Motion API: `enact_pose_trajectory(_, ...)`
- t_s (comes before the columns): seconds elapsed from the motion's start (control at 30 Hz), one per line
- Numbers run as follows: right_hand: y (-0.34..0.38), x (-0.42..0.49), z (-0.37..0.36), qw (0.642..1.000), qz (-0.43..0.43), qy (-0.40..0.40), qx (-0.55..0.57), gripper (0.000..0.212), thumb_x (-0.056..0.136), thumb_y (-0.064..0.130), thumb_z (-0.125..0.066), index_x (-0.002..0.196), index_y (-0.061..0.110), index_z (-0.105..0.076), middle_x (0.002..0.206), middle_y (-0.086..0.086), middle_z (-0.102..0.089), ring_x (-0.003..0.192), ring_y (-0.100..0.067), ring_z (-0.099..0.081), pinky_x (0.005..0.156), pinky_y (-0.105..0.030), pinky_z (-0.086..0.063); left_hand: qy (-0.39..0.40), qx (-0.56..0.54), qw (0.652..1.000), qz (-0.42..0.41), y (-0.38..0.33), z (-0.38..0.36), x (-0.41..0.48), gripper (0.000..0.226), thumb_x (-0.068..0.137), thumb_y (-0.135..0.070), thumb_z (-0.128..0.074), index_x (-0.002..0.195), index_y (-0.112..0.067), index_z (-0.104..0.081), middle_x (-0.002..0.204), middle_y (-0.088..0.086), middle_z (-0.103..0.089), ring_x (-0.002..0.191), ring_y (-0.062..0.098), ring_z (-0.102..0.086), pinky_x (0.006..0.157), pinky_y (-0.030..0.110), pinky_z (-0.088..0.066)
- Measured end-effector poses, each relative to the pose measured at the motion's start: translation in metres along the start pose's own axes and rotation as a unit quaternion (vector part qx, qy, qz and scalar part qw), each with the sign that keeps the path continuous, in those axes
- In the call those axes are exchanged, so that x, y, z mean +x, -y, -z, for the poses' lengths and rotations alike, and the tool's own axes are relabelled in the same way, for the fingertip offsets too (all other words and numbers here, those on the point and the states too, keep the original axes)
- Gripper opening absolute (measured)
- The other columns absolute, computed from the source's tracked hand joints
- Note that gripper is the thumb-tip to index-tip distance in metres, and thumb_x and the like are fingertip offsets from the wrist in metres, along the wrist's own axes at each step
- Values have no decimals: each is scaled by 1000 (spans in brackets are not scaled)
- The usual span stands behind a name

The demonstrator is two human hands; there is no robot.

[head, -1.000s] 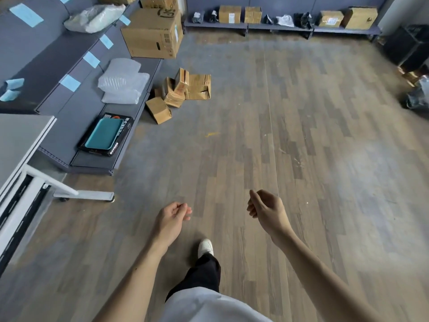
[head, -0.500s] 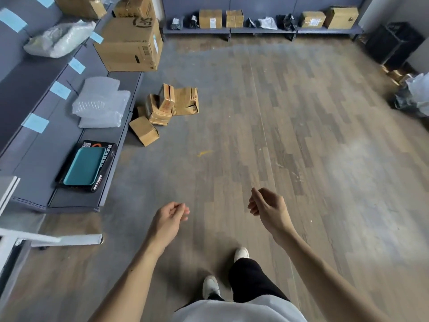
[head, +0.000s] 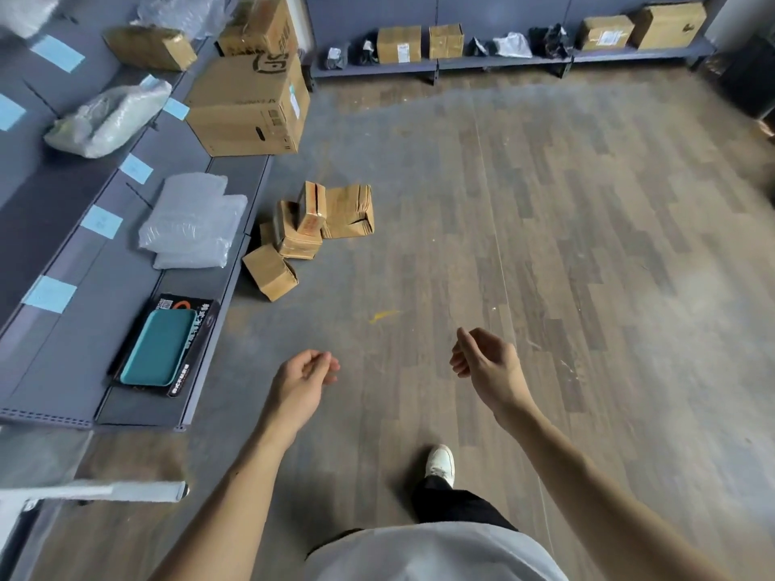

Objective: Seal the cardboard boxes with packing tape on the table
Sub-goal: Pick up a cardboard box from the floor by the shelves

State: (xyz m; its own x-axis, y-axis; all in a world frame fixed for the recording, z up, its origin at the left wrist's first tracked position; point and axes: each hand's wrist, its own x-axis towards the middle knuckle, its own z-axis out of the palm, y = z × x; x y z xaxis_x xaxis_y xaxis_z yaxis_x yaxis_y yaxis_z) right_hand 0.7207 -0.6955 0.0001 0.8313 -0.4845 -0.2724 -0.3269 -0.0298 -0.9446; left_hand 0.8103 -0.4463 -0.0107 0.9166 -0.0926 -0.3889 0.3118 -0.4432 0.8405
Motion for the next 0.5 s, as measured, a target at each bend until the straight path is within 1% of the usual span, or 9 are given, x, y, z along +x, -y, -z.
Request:
enact_pose_trajectory(0.13, 17, 50, 6, 1000, -6, 5, -21, 37, 101, 25, -54, 78, -2, -63, 61, -5, -60, 54, -10, -53, 54, -25, -44, -19, -21, 999, -17, -40, -19, 39, 23, 101, -18, -53, 94, -2, -68, 79, 1, -69, 69, 14, -64, 76, 30, -51)
enact_pose_trajectory(0.23, 27, 84, 4, 999, -12, 20, -47, 37, 100, 29, -55, 75, 4, -64, 59, -3, -59, 53, -10, -51, 54, -27, -41, -14, -21, 1000, -19, -60, -26, 66, 21, 100, -22, -55, 90, -12, -69, 76, -1, -68, 70, 12, -63, 76, 32, -54)
enact_pose_trajectory(0.3, 33, 106, 0, 998, -14, 34, -55, 37, 100, 30, -55, 75, 5, -65, 60, -4, -60, 53, -10, -52, 55, -29, -42, -17, -39, 999, -17, -70, -31, 84, 20, 100, -21, -55, 87, -15, -69, 76, -2, -69, 71, 12, -63, 76, 32, -54)
enact_pose_trajectory(0.4, 41, 135, -9, 997, -15, 50, -52, 36, 101, 27, -55, 77, 2, -65, 63, -6, -62, 56, -11, -55, 56, -27, -46, -24, -63, 998, -13, -84, -35, 108, 19, 100, -17, -54, 87, -13, -67, 80, -1, -70, 73, 13, -64, 73, 23, -54)
enact_pose_trajectory(0.5, 47, 167, -22, 997, -19, 68, -43, 36, 101, 24, -54, 80, -3, -64, 64, -8, -62, 57, -14, -57, 57, -27, -48, -25, -48, 999, -6, -92, -33, 139, 19, 100, -21, -54, 91, -11, -68, 84, -2, -72, 71, 8, -66, 78, 27, -54)
